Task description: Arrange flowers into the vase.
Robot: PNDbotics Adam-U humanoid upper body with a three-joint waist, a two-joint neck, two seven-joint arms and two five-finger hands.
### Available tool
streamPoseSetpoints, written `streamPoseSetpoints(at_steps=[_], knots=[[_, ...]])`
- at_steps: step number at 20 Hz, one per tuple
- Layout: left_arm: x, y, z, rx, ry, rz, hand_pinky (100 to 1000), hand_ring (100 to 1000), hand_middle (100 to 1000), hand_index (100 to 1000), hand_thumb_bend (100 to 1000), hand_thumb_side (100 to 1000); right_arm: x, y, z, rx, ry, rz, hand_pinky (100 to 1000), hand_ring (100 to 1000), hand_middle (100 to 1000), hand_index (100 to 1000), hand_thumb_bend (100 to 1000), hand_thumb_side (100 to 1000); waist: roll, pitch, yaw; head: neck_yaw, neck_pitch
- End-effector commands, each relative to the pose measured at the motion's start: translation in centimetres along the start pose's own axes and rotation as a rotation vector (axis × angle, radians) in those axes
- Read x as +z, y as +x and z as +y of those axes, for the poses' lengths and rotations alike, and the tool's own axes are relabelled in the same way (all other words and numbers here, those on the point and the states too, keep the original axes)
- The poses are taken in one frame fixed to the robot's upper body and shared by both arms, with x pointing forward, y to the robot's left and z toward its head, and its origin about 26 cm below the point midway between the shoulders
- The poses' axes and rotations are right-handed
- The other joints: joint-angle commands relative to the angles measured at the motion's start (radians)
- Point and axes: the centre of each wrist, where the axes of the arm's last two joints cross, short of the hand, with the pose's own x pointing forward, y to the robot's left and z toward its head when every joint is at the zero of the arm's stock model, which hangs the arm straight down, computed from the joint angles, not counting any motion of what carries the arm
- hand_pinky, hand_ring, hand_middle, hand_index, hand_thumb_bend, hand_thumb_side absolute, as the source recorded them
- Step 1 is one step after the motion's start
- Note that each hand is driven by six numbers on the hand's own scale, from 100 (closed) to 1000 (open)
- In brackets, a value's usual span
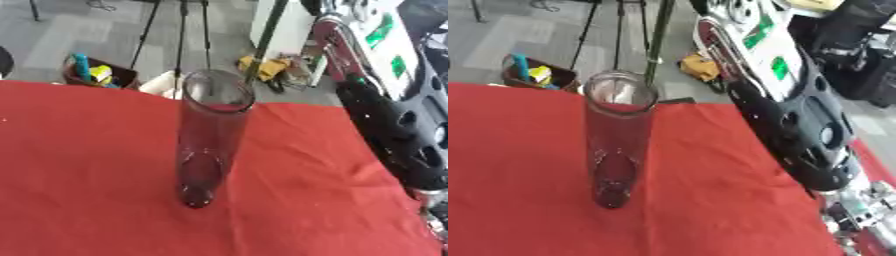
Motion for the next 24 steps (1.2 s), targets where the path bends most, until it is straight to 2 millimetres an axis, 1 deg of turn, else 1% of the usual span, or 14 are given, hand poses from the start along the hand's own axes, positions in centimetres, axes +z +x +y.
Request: streamPoseSetpoints(at_steps=[1,14,21,24], knots=[[-0.61,0.66,-0.04,0.013,-0.003,-0.036,552,692,701,759,100,704,-0.32,1.20,-0.40,0.005,-0.002,-0.026,100,161,100,100,100,795,0.008,-0.022,0.002,-0.007,0.004],[-0.81,0.78,-0.18,0.018,-0.004,-0.042,550,694,701,758,100,710,-0.26,1.06,-0.45,-0.010,-0.027,-0.037,100,153,100,100,100,797,0.000,-0.002,0.010,-0.015,0.002],[-0.95,0.90,-0.36,0.027,-0.009,-0.045,549,695,702,758,100,711,-0.48,1.32,-0.71,-0.057,-0.047,-0.037,100,130,100,100,100,794,0.000,0.003,0.019,-0.036,0.004],[-0.87,0.85,-0.32,0.025,-0.009,-0.041,549,696,702,758,100,710,-0.45,1.47,-0.79,-0.090,-0.069,-0.048,100,116,100,100,100,792,0.001,0.003,0.018,-0.034,0.005]])
